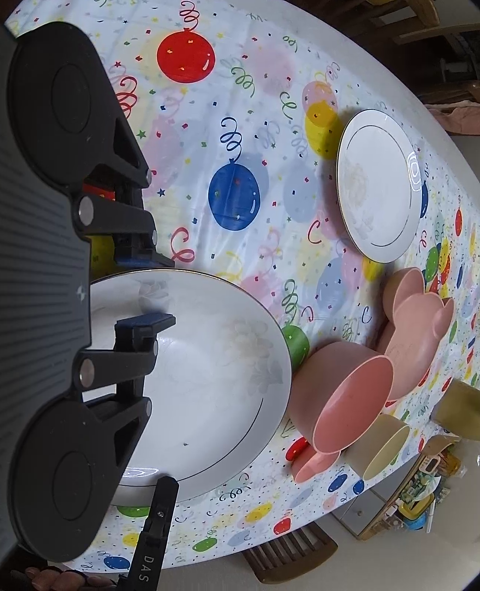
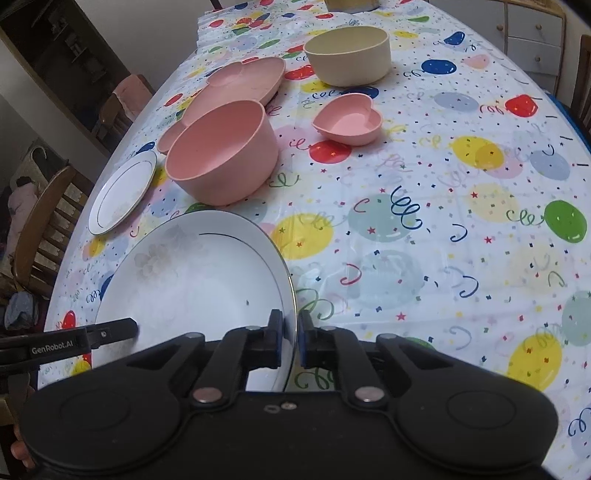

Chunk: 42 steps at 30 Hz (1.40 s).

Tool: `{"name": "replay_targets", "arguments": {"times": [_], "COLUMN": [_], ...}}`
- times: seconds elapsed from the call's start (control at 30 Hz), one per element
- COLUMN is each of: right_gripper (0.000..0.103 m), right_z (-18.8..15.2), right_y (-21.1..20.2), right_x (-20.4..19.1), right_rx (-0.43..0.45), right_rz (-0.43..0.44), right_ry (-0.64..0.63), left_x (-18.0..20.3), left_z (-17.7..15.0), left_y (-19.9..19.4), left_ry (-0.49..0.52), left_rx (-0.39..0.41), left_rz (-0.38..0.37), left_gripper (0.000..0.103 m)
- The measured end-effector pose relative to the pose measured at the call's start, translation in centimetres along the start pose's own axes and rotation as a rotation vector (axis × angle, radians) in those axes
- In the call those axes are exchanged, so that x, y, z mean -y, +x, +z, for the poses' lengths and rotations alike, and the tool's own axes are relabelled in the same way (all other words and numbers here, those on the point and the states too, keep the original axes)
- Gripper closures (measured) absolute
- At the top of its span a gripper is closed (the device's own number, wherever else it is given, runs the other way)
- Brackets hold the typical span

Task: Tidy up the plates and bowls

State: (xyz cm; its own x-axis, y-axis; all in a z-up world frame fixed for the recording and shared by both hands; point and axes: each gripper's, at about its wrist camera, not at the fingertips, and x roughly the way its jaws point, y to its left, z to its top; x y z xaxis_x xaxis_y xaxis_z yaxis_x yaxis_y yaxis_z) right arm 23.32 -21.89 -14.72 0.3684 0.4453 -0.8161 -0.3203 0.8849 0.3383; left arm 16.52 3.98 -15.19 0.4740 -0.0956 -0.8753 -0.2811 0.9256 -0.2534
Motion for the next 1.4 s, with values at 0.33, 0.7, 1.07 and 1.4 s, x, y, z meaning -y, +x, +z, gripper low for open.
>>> {"name": "replay_targets", "arguments": {"times": [0.33,0.7,1.07,1.4], "right_gripper": [0.097,0.100,0.099,0.099], "right_z": [0.0,0.2,-1.1,-0.9], "right_y": [-0.9,-5.7,-5.5,-5.1], "right_x": [1.0,6.7,8.3,8.8], "right_rx": [0.008,0.074,0.044,0.034], "right_rz": [-0.002,-0.031,-0.009,0.006], "right_ry": [-0.003,0.043,0.059,0.062], "left_x": [2.8,12.7,9.4,7.7], "left_z": [0.1,0.9,2.3,1.6], "left_y": [-0.6,-0.5,-0.6,0.0], "left_ry": [0.038,0.256,0.164,0.098], "left_rx": [-0.007,0.027,0.020,-0.036], "left_rz": [-0.030,-0.181,-0.137,-0.182], "left_gripper": [0.079,0.091,0.091,0.079]}}
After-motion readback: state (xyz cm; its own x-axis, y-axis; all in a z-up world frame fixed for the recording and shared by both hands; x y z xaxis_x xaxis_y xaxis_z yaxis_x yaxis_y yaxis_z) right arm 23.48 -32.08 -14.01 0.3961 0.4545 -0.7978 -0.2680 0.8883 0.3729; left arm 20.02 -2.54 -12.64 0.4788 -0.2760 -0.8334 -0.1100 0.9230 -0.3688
